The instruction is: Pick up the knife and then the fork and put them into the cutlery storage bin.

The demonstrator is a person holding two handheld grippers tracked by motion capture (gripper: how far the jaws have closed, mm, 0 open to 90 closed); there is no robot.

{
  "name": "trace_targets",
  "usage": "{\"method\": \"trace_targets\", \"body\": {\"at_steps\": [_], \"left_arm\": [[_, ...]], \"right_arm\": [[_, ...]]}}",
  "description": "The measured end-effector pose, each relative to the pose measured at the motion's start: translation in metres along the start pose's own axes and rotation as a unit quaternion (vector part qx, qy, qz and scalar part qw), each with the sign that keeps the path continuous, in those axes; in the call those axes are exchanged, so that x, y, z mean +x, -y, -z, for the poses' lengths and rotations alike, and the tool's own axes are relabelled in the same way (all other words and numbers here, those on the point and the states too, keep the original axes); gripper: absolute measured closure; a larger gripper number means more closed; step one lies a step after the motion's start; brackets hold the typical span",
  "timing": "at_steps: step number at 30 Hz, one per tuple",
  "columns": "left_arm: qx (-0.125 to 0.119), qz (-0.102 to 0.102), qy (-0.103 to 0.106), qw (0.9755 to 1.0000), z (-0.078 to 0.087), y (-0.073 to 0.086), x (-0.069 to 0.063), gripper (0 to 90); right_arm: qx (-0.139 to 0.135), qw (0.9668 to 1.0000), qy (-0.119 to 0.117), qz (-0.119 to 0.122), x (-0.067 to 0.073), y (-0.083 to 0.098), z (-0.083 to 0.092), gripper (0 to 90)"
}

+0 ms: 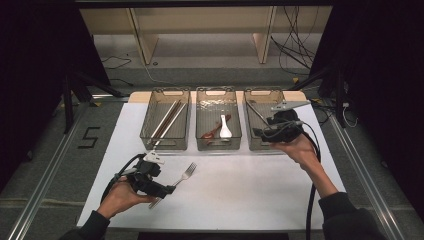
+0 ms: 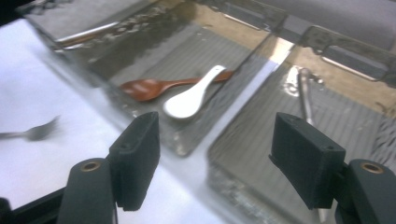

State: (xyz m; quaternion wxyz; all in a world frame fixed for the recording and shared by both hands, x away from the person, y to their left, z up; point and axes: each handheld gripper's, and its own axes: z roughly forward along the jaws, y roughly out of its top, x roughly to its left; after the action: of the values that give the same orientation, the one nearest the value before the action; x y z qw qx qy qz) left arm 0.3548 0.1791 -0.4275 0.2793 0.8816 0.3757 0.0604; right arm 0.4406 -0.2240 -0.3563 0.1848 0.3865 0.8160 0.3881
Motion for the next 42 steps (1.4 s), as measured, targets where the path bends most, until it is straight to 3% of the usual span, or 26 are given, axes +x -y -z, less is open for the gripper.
{"method": "trace_targets", "body": {"at_steps": [11,21,34,42], "left_arm": [[0.034,0.008,-0.005,0.9994,-0.005,0.001,0.003,19.9],[0.063,0.005,-0.006,0.998,-0.012,0.002,0.003,22.7],[0.095,0.002,-0.008,0.9954,-0.02,0.003,0.002,23.4],[0.125,-0.007,-0.011,0.992,-0.029,0.001,0.0,35.2]], "right_arm": [[-0.026,0.999,-0.034,-0.009,0.022,0.038,0.026,32.4],[-0.049,0.9973,-0.051,-0.019,0.036,0.062,0.035,30.4],[-0.055,0.9961,-0.067,-0.015,0.052,0.076,0.046,27.8],[-0.049,0.9962,-0.071,-0.014,0.057,0.081,0.048,27.8]]}}
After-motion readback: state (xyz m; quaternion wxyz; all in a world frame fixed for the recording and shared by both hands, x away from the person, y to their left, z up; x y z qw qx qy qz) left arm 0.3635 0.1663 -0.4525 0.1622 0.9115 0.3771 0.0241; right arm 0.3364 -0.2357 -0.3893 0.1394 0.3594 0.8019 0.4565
